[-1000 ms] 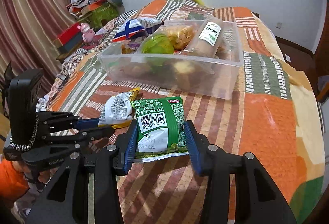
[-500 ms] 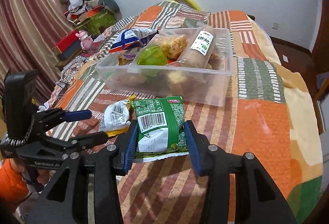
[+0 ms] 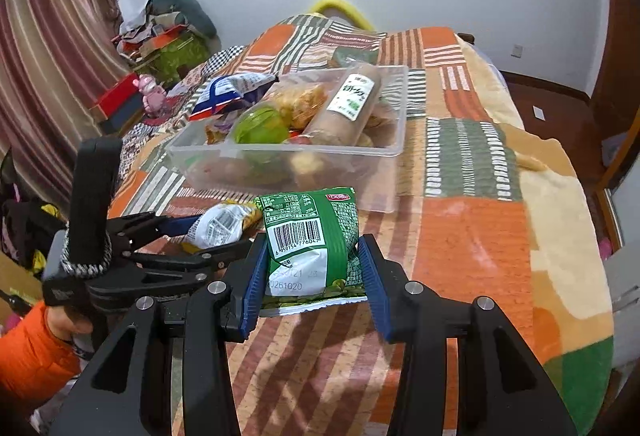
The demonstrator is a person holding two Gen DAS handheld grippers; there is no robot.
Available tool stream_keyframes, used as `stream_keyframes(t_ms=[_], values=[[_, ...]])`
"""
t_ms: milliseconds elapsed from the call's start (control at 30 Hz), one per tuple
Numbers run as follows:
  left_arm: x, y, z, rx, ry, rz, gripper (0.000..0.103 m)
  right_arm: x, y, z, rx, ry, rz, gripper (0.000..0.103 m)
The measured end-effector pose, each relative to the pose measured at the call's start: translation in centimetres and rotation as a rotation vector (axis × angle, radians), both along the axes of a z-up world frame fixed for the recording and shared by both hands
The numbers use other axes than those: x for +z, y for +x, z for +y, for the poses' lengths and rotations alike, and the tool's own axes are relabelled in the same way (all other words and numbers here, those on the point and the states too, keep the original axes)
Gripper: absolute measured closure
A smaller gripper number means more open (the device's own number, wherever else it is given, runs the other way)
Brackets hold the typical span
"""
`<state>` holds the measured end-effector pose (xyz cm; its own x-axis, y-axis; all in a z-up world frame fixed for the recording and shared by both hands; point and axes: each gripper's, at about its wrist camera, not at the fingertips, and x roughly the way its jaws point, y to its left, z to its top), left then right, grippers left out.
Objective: Organize snacks
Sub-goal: 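Drop the green packet into the box with the right gripper while the left drops the chip bag in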
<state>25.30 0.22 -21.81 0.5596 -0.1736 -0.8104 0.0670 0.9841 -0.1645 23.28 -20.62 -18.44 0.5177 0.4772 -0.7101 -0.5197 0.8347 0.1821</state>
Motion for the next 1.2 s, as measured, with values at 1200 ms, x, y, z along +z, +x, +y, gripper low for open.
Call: stream_keyframes(t_ms=[1200], values=[[8.3, 8.0, 1.1, 0.039, -0.012, -0.226, 0.05, 2.2, 8.8, 3.0, -0.111, 0.025, -0.067, 0.061]])
